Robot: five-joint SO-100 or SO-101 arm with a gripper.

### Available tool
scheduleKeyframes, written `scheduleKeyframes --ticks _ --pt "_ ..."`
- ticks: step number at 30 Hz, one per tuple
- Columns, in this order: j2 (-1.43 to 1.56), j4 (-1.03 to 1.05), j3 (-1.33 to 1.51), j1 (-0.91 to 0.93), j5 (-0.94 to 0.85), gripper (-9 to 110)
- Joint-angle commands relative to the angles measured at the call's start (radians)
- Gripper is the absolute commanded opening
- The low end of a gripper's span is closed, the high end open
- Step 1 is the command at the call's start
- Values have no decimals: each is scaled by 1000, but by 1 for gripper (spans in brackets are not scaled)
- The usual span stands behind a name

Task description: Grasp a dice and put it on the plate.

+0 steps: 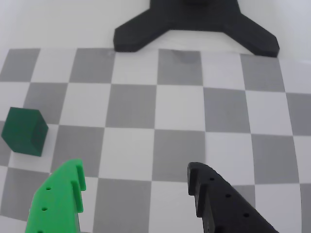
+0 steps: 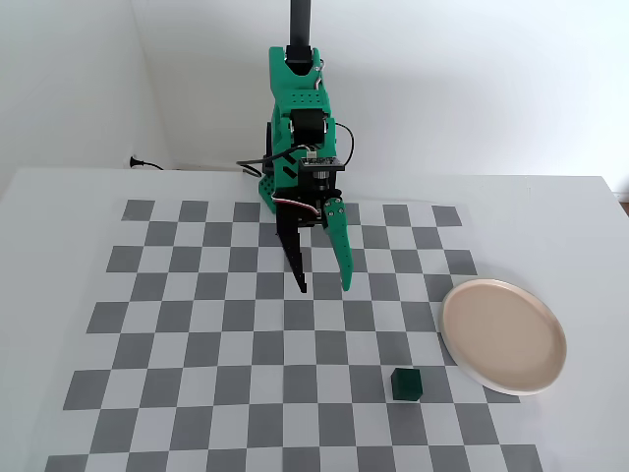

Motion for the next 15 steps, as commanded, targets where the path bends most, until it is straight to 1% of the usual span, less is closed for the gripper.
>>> scheduleKeyframes --ticks 1,6,15 --pt "-101 2 -207 -41 -20 18" --pt "-204 18 -304 -100 -83 19" --pt "-348 58 -453 -199 -94 22"
